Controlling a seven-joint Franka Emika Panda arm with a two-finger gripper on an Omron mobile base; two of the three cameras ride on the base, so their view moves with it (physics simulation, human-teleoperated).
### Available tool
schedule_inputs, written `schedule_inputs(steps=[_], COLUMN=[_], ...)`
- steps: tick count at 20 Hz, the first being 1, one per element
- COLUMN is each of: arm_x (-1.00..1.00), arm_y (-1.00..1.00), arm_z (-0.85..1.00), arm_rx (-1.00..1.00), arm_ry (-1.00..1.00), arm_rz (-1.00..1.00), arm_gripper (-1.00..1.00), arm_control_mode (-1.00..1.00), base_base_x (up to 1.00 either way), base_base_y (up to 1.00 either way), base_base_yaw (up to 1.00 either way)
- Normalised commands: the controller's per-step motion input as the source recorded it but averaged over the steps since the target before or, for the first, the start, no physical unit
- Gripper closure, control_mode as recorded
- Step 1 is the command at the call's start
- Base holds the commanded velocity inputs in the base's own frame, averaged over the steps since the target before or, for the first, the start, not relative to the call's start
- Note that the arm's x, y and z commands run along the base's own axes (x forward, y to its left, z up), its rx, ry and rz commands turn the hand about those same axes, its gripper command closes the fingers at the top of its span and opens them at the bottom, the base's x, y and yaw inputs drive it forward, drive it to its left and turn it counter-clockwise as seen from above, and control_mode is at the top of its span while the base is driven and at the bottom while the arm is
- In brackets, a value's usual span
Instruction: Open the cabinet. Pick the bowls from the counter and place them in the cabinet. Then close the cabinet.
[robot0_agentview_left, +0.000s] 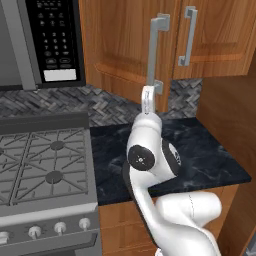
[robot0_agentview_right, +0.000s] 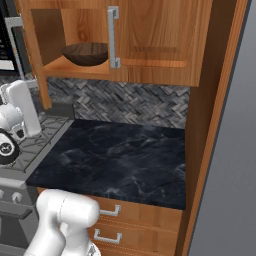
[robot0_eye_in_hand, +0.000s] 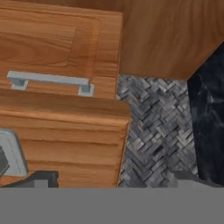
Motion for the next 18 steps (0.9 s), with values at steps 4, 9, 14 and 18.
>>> schedule_inputs(steps=[4,9,14,18], arm_x=[1.00,1.00,1.00,1.00], arm_y=[-0.07,0.00,0.00,-0.03], arm_z=[0.00,-0.01,0.00,0.00], arm_rx=[0.00,0.00,0.00,0.00], arm_ry=[0.03,0.08,0.15,0.20], arm_rz=[-0.06,-0.06,-0.01,0.00], arm_gripper=[-1.00,-1.00,-1.00,-1.00], arm_control_mode=[-1.00,-1.00,-1.00,-1.00], base_base_x=[0.00,0.00,0.00,0.00], base_base_y=[0.00,0.00,0.00,0.00], base_base_yaw=[0.00,0.00,0.00,0.00])
